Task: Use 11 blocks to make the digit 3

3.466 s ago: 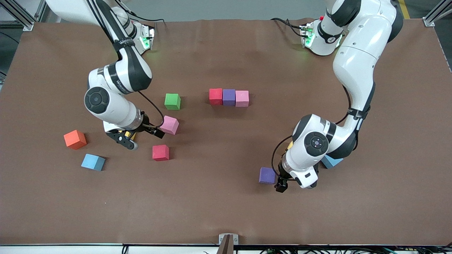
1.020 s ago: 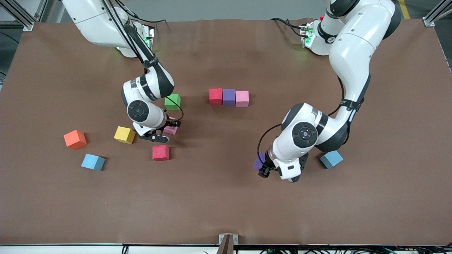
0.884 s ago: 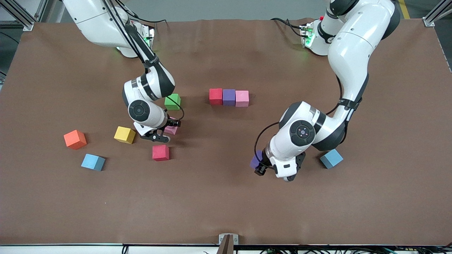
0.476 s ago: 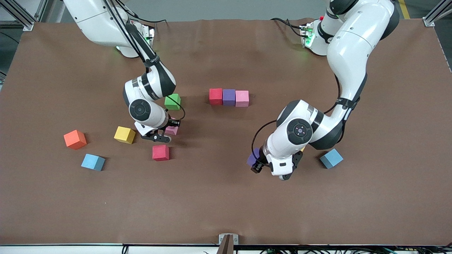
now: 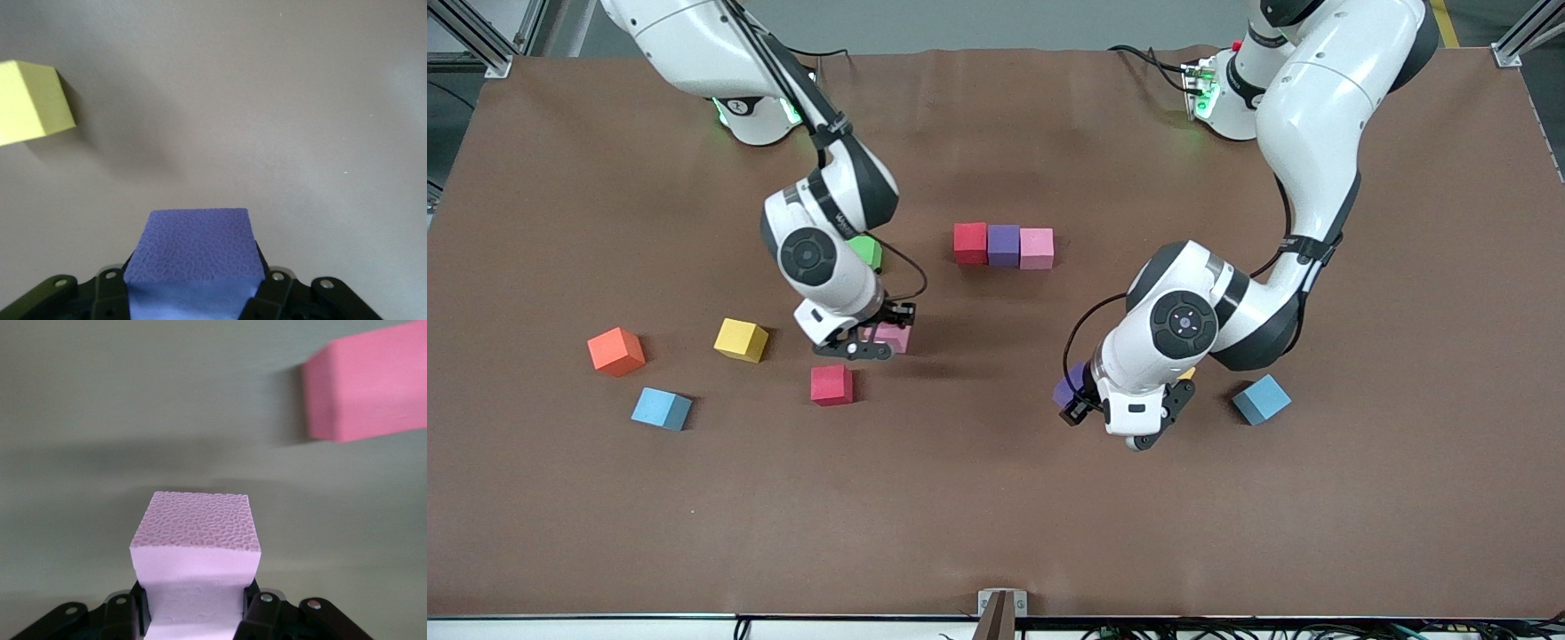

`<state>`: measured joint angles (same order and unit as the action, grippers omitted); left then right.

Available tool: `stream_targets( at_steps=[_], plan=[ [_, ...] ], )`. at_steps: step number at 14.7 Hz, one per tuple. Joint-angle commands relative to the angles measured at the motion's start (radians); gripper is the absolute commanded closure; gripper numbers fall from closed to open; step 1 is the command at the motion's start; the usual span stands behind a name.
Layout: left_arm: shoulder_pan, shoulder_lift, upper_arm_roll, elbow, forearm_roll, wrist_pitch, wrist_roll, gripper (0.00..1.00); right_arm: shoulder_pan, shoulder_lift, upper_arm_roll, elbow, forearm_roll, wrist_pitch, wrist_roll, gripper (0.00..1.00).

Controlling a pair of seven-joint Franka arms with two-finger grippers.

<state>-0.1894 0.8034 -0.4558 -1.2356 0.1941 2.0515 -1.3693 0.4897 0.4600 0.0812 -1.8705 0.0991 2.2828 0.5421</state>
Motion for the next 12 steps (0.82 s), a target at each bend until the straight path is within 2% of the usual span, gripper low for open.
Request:
stream_targets(
  at_steps=[1,5,8,12],
  plan=[
    [0.021,-0.027,-0.006,-0.021,-0.015,-0.051,0.055,0.83,0.071,0.055,-0.004,0.085,0.002,-0.011,-0.002,0.67],
    [0.03,-0.041,-0.007,-0.025,-0.016,-0.085,0.105,0.83,0.138,0.101,-0.004,0.129,-0.002,-0.016,-0.004,0.67],
    [0.047,-0.041,-0.032,-0.033,-0.021,-0.086,0.139,0.83,0.158,0.121,-0.004,0.163,-0.004,-0.081,-0.004,0.68],
    [0.168,-0.041,-0.153,-0.074,-0.019,-0.105,0.2,0.83,0.174,0.126,-0.004,0.172,0.002,-0.135,-0.002,0.69]
  ],
)
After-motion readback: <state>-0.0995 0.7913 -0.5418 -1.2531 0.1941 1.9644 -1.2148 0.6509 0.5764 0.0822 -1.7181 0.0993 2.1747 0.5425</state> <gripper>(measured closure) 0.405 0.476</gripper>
